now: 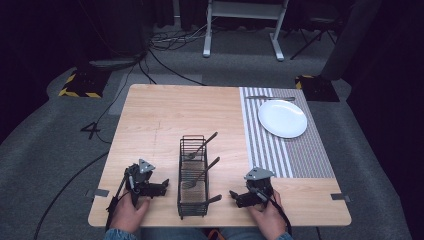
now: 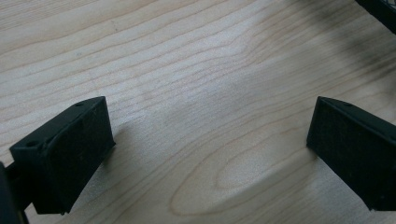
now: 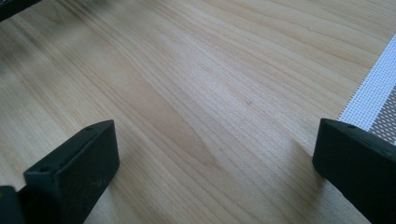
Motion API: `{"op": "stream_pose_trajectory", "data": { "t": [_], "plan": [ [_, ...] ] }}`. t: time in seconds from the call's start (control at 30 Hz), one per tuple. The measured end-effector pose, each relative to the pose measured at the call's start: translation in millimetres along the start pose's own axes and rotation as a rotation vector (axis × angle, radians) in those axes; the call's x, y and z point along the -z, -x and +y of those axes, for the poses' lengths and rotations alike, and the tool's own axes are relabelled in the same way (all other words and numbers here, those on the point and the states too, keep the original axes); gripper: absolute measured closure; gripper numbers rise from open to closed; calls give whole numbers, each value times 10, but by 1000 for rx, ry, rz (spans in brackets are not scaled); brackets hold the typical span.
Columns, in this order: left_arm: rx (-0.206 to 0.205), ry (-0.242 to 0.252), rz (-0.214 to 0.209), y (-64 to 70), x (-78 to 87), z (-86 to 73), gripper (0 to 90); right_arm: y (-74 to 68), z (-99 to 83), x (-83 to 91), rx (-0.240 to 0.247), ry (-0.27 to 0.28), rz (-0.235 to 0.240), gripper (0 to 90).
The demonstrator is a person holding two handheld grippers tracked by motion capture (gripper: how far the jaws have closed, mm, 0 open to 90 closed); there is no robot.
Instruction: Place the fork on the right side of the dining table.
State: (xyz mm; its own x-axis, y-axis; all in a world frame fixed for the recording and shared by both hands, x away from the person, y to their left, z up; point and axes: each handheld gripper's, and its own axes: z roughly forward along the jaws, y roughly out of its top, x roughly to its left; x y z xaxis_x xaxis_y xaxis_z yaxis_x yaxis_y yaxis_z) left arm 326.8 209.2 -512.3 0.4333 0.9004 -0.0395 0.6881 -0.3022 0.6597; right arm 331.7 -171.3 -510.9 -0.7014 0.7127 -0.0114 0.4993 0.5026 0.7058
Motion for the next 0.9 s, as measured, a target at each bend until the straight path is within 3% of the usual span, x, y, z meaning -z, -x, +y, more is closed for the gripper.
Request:
{"op": "stream_pose_trajectory", "data": {
  "t": [0.57, 0.73, 0.77, 0.83, 0.87, 0.9],
  "plan": [
    [1, -1, -3, 0, 3, -2, 4, 2, -12, 22, 1, -2, 1, 26],
    [0, 1, -2, 1, 2, -4, 4, 25, -7, 72, -13, 2, -7, 177],
    [-1, 2, -2, 1, 3, -6, 4, 26, 7, 93, -15, -9, -9, 243],
    [0, 2, -2, 1, 3, -7, 4, 31, 21, 106, -14, -21, -3, 271],
    [0, 4, -2, 2, 3, -8, 4, 41, 48, 130, -29, -42, 15, 351],
    [0, 4, -2, 2, 3, -8, 4, 41, 48, 130, -29, -42, 15, 351]
  ]
}}
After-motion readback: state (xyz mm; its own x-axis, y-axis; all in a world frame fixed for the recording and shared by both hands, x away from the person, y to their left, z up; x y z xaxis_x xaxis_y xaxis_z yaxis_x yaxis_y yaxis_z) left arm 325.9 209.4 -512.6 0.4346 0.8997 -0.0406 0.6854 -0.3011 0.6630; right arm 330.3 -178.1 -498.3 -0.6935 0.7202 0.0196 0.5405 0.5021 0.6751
